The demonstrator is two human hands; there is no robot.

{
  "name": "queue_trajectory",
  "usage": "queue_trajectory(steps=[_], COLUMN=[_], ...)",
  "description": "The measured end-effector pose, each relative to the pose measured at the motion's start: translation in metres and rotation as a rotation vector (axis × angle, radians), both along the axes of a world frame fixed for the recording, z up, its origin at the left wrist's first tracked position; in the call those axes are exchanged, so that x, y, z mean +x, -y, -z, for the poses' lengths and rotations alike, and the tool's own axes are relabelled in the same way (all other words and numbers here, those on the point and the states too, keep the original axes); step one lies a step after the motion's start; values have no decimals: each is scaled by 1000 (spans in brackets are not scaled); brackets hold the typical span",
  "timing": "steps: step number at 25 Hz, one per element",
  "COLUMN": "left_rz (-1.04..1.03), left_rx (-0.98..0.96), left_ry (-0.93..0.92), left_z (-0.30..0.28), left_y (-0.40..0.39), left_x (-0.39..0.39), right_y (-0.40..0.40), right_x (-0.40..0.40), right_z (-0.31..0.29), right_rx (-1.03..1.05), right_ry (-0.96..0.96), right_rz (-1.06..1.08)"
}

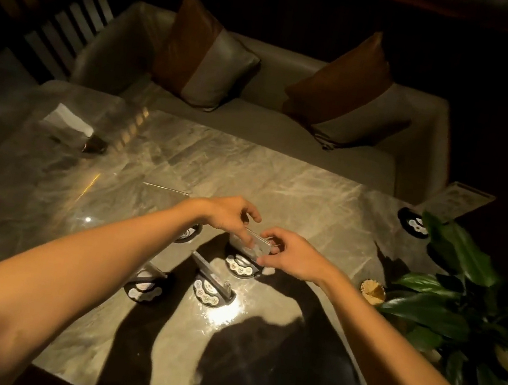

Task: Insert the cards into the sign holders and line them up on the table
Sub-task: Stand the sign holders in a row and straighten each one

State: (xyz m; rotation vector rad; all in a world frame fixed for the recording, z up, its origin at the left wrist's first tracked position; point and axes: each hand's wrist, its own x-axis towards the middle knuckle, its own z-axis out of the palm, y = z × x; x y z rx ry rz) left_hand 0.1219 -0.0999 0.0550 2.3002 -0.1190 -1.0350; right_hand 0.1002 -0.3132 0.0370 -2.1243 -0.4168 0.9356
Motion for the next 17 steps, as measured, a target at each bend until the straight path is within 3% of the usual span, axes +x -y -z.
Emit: queue_trajectory(steps=[4, 10, 17], left_rz=[-20, -282, -455], left_rx=[58, -141, -351], left_ry=[145, 264, 350], left_z=[25, 17, -9], left_y=[-14, 17, 105], left_x=[-5, 18, 93], right_y=[-9, 27, 99], right_x=[-3, 35, 129], right_z=[18, 1, -46], right_rx=[-10, -10, -48], right_ry=[144, 178, 272], right_rz=[114, 286, 332])
